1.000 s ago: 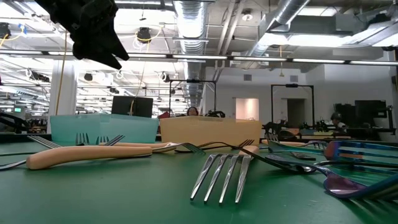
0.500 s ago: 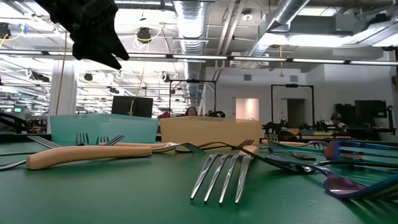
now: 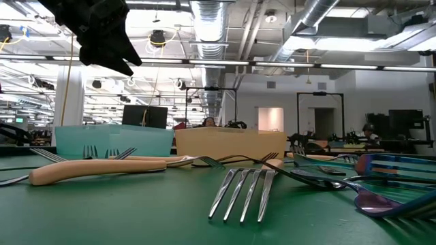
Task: Sort silverware by color (type)
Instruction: Put the yellow fork into the pink bin
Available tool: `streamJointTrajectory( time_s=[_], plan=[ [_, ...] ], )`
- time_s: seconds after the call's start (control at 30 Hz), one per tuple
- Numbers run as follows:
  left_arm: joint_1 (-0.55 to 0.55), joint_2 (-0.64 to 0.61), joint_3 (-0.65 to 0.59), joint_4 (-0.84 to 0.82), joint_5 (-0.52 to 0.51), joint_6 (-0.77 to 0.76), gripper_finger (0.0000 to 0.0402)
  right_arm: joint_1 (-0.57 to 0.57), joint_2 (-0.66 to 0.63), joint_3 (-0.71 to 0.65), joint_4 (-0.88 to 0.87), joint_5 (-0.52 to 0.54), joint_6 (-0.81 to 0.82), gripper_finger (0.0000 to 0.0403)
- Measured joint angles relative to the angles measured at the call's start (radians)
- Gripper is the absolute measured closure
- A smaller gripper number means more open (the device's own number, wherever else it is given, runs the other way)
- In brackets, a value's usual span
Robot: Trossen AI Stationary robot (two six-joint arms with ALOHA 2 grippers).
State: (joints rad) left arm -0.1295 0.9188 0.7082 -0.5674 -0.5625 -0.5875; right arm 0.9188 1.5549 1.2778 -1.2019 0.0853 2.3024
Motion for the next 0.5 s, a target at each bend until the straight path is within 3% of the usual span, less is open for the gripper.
streamJointTrajectory(
  time_s=[0.17,0.5],
  plan=[
    [0.0,0.0,0.0,0.0,0.0,0.0,0.0134,-0.002,0.064,0.0,0.0,-0.115,-0.002,0.0327],
    [0.0,0.0,0.0,0.0,-0.002,0.0,0.0134,-0.002,0.149,0.0,0.039,-0.137,0.0,0.0327]
  ],
)
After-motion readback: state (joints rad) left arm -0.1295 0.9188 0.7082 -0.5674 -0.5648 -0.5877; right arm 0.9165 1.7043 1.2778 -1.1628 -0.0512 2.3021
